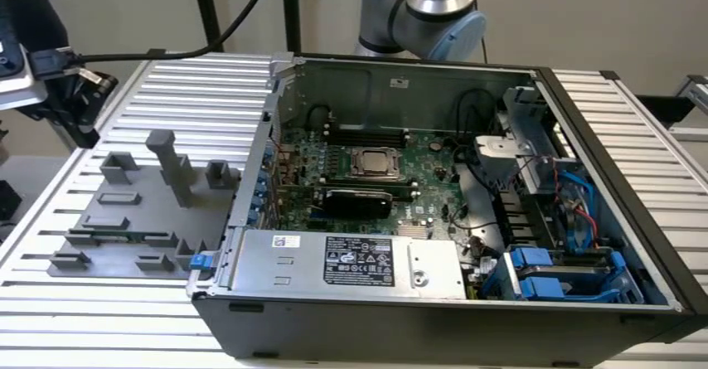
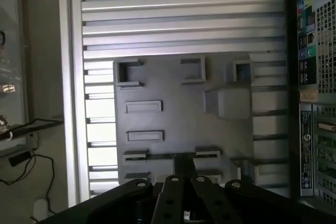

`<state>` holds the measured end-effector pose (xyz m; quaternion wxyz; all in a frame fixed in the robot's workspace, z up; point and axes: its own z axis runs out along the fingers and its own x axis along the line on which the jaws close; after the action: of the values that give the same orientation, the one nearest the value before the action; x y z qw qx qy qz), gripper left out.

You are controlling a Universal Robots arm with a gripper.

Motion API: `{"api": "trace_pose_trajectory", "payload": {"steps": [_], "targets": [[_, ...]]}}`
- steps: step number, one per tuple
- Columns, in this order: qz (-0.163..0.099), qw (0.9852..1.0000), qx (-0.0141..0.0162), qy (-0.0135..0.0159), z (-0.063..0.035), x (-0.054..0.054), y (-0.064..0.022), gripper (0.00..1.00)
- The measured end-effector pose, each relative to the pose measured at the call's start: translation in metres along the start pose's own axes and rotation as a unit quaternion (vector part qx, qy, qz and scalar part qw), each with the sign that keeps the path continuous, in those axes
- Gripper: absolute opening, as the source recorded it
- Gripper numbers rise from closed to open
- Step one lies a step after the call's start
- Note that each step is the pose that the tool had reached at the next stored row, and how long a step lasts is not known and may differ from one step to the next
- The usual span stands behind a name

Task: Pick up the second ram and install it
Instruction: 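Reach for the second ram, then pick up the second ram and move it above second insertion slot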

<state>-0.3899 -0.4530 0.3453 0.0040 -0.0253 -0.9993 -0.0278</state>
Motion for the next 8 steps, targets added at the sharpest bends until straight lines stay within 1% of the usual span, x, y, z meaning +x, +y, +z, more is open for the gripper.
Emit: {"api": "trace_pose_trajectory", "payload": {"steps": [3, 5, 8], "targets": [[-0.013, 0.9999, 0.0005, 0.0015, 0.0027, 0.0000, -0.0002, 0.00], [-0.016, 0.9999, 0.0015, 0.0016, 0.0030, -0.0001, -0.0003, 0.00], [-0.016, 0.9999, 0.0016, 0.0015, 0.0031, -0.0001, -0.0003, 0.00]]}}
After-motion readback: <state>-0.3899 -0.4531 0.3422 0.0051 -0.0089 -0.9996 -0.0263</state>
